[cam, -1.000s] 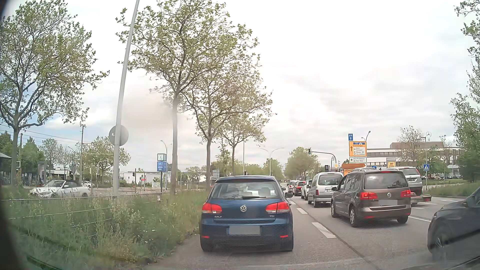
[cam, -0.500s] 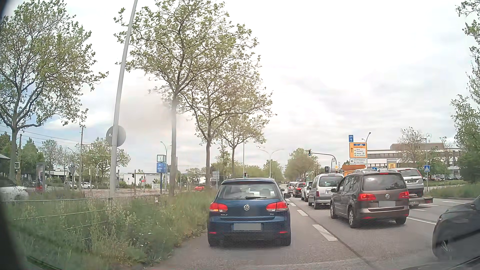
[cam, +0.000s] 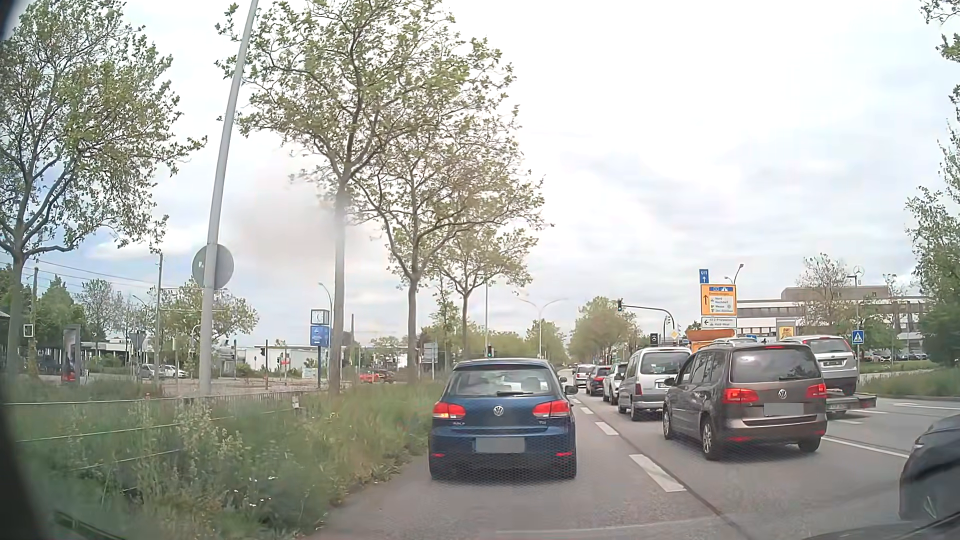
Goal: Follow the waypoints while adhering to traffic rules and regulations
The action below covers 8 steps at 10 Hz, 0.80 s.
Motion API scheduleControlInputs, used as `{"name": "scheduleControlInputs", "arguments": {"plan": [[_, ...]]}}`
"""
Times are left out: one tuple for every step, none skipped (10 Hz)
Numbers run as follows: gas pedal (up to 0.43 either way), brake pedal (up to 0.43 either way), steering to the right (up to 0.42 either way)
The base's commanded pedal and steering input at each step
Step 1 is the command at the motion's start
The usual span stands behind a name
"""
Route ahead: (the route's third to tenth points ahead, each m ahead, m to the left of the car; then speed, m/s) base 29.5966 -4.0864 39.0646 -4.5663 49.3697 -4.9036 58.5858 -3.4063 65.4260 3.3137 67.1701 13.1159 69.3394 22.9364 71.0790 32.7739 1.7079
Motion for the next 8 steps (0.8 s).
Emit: {"name": "scheduleControlInputs", "arguments": {"plan": [[0.35, 0.0, 0.004], [0.35, 0.0, 0.004], [0.358, 0.0, 0.004], [0.37, 0.0, 0.004], [0.378, 0.0, 0.003], [0.39, 0.0, 0.001], [0.398, 0.0, -0.002], [0.409, 0.0, -0.004]]}}
